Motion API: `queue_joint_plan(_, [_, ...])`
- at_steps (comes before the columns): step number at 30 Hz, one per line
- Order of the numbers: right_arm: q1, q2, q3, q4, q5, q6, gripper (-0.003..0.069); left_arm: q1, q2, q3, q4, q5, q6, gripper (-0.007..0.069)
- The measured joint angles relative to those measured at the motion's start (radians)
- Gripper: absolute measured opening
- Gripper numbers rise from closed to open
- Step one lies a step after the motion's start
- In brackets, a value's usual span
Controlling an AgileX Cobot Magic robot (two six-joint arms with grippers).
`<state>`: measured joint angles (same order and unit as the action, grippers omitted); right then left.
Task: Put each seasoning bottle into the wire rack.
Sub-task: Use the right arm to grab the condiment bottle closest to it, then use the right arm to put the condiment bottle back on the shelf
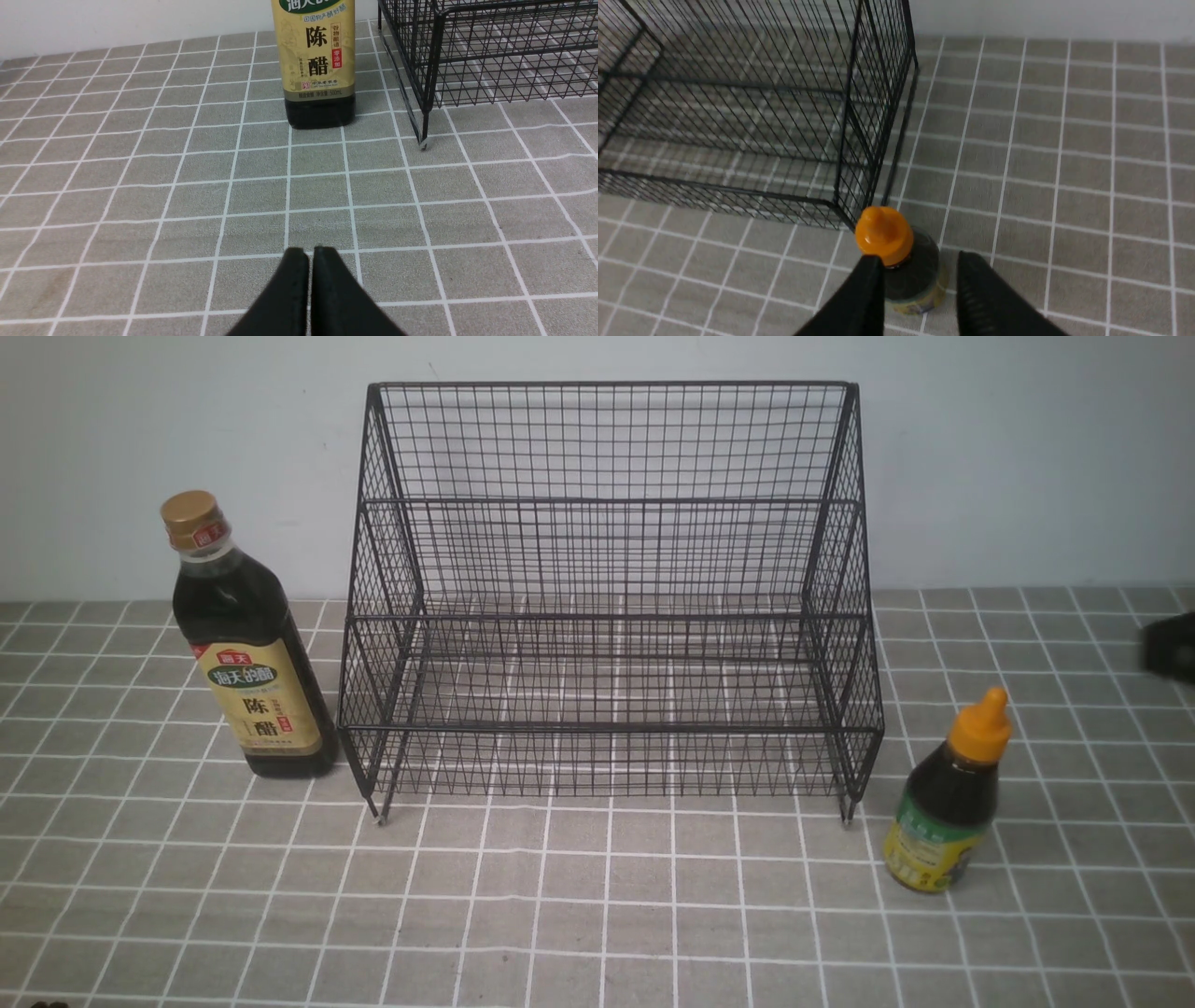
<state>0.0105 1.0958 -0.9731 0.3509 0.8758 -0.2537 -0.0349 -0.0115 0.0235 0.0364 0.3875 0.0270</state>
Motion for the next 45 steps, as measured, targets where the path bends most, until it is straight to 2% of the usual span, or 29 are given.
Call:
queue_joint_plan(1, [0.001,0.098,-0.035,0.000,0.026,-0.001,0.0334,0.000,0.000,0.000,0.000,0.000,0.000,-0.0007])
queue_joint_plan(3, [0.007,0.139,-0.050,0.000,0.036,-0.002,0.0367,0.000,0.000,0.000,0.000,0.000,0.000,-0.0007])
queue_joint_plan(6, [0.042,0.197,-0.065,-0.001,0.034,-0.007,0.0458,0.000,0.000,0.000,0.000,0.000,0.000,-0.0007])
queue_joint_plan(9, [0.088,0.213,-0.069,-0.007,0.007,-0.011,0.0507,-0.001,0.000,0.000,0.000,0.000,0.000,-0.0007])
queue_joint_plan(15, [0.140,0.256,-0.070,-0.043,-0.077,0.020,0.0528,-0.001,0.000,0.000,0.000,0.000,0.000,-0.0007])
queue_joint_plan(25, [0.150,0.384,-0.070,-0.060,-0.086,0.059,0.0514,-0.001,0.000,0.000,0.000,0.000,0.000,-0.0007])
queue_joint_plan(27, [0.151,0.393,-0.070,-0.073,-0.085,0.063,0.0449,-0.001,0.000,0.000,0.000,0.000,0.000,-0.0007])
queue_joint_plan(30, [0.151,0.395,-0.070,-0.091,-0.085,0.063,0.0300,-0.001,0.000,0.000,0.000,0.000,0.000,-0.0007])
queue_joint_plan(31, [0.151,0.395,-0.071,-0.100,-0.085,0.061,0.0286,-0.001,0.000,0.000,0.000,0.000,0.000,-0.0007])
queue_joint_plan(38, [0.151,0.372,-0.071,-0.120,-0.038,0.015,0.0293,-0.001,0.000,0.000,0.000,0.000,0.000,-0.0007])
queue_joint_plan(45, [0.153,0.229,-0.136,-0.131,0.051,-0.040,0.0293,-0.001,0.000,0.000,0.000,0.000,0.000,-0.0007])
